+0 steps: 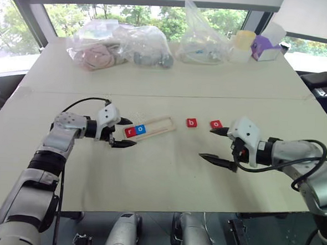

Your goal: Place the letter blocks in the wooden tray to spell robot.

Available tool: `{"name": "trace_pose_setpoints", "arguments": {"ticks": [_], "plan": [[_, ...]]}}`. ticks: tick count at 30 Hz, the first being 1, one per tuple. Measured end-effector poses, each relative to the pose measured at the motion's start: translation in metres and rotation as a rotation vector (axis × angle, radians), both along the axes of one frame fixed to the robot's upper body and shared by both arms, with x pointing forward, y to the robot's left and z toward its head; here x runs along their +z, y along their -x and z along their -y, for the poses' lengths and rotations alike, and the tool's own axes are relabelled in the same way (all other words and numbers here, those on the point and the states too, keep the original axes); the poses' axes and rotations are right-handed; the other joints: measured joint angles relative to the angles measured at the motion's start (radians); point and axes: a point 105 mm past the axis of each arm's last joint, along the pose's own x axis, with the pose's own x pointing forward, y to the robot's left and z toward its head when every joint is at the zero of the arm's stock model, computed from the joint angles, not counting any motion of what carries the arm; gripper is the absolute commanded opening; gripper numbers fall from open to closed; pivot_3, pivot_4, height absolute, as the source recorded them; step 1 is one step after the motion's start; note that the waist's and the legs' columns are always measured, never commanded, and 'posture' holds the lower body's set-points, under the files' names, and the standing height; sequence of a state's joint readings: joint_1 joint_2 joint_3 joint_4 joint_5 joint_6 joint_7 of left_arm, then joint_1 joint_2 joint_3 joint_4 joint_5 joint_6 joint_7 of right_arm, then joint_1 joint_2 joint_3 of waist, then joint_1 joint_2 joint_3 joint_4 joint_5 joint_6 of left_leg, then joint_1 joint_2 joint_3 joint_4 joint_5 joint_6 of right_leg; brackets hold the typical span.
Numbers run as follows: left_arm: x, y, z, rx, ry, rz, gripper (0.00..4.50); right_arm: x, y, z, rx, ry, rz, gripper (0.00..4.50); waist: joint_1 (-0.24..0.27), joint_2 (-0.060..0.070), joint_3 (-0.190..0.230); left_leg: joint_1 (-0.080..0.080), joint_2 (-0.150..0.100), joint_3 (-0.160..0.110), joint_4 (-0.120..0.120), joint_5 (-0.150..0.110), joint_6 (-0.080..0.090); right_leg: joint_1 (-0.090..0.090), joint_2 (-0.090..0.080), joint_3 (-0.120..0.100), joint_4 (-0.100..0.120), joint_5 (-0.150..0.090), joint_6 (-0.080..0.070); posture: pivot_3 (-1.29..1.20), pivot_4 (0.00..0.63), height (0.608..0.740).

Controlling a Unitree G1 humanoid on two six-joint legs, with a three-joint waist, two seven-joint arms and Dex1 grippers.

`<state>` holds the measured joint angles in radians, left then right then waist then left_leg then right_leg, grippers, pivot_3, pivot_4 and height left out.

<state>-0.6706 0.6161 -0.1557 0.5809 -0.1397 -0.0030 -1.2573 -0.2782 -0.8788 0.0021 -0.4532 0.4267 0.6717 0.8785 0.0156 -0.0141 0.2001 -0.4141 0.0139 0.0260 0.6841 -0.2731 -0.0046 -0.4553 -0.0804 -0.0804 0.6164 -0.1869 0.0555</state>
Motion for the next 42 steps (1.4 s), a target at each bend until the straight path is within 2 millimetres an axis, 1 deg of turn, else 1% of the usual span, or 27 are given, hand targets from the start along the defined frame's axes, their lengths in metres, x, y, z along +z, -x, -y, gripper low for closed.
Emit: {"name": "trace_pose_setpoints", "arguments": {"ticks": [5, 9, 17, 20, 21, 22, 28, 30, 33, 42], "plan": [[-0.007, -0.004, 0.0, 0.011, -0.011, -0.002, 4.5, 0.0, 0.0, 0.0, -0.005, 0.001, 0.006, 4.47, -0.001, 0.0, 0.0, 0.001, 0.0, 0.0, 0.0, 0.0, 0.0, 0.001, 0.0, 0.0, 0.0, 0.0, 0.0, 0.0, 0.15, 0.74], [-0.009, -0.008, 0.001, 0.014, -0.019, -0.001, 4.5, 0.0, 0.0, 0.0, -0.011, 0.001, 0.01, 4.47, -0.001, 0.0, 0.0, 0.006, 0.0, 0.0, 0.0, 0.0, 0.0, 0.006, 0.0, 0.0, 0.0, 0.0, 0.0, 0.0, 0.15, 0.74], [-0.013, -0.008, 0.0, 0.026, -0.008, -0.039, 4.5, 0.001, -0.002, 0.001, -0.024, 0.01, 0.021, 4.47, -0.001, 0.0, -0.002, 0.01, 0.002, -0.001, 0.0, 0.0, 0.0, 0.011, 0.0, 0.0, -0.001, -0.002, 0.003, 0.0, 0.15, 0.74], [-0.014, -0.008, -0.001, 0.03, -0.007, -0.059, 3.71, 0.001, -0.002, 0.002, -0.026, 0.012, 0.023, 4.5, -0.001, 0.0, -0.002, 0.01, 0.001, -0.001, 0.0, 0.0, 0.0, 0.011, 0.0, 0.0, -0.001, -0.002, 0.003, 0.0, 0.15, 0.74], [-0.015, -0.008, -0.001, 0.033, -0.006, -0.063, 3.31, 0.001, -0.002, 0.002, -0.027, 0.013, 0.024, 4.5, -0.001, 0.0, -0.002, 0.01, 0.001, -0.001, 0.0, 0.0, 0.0, 0.011, 0.0, 0.0, -0.001, -0.002, 0.003, 0.0, 0.15, 0.74], [-0.015, -0.008, -0.001, 0.034, -0.006, -0.066, 3.15, 0.001, -0.002, 0.002, -0.028, 0.015, 0.025, 4.5, -0.002, 0.0, -0.002, 0.01, 0.001, -0.001, 0.0, 0.0, 0.0, 0.011, 0.0, 0.0, -0.001, -0.002, 0.003, 0.0, 0.15, 0.74], [-0.014, -0.006, -0.001, 0.04, 0.003, -0.089, 3.15, 0.001, -0.002, 0.002, -0.029, 0.017, 0.027, 4.5, -0.003, 0.0, -0.003, 0.01, 0.002, -0.001, 0.0, 0.0, 0.0, 0.011, 0.0, 0.0, 0.0, -0.002, 0.003, 0.0, 0.15, 0.74], [-0.015, -0.004, -0.001, 0.028, 0.005, -0.092, 3.15, 0.001, -0.003, 0.002, -0.029, 0.017, 0.027, 4.5, -0.002, 0.0, -0.003, 0.01, 0.002, -0.001, 0.0, 0.0, 0.0, 0.011, 0.0, 0.0, -0.001, -0.002, 0.003, 0.0, 0.15, 0.74], [-0.016, 0.006, 0.003, -0.011, 0.009, -0.101, 3.15, 0.001, -0.003, 0.003, -0.03, 0.022, 0.033, 4.5, -0.002, 0.0, -0.003, 0.01, 0.002, -0.001, 0.0, 0.0, 0.0, 0.011, 0.0, 0.0, -0.001, -0.001, 0.001, 0.0, 0.15, 0.74], [-0.023, 0.043, 0.029, -0.178, -0.01, -0.082, 3.15, 0.002, -0.004, 0.001, -0.023, 0.02, 0.046, 4.5, 0.0, 0.0, -0.003, 0.009, 0.002, -0.001, 0.0, 0.0, 0.0, 0.011, -0.001, 0.0, -0.003, -0.002, 0.0, 0.0, 0.15, 0.74]]}}
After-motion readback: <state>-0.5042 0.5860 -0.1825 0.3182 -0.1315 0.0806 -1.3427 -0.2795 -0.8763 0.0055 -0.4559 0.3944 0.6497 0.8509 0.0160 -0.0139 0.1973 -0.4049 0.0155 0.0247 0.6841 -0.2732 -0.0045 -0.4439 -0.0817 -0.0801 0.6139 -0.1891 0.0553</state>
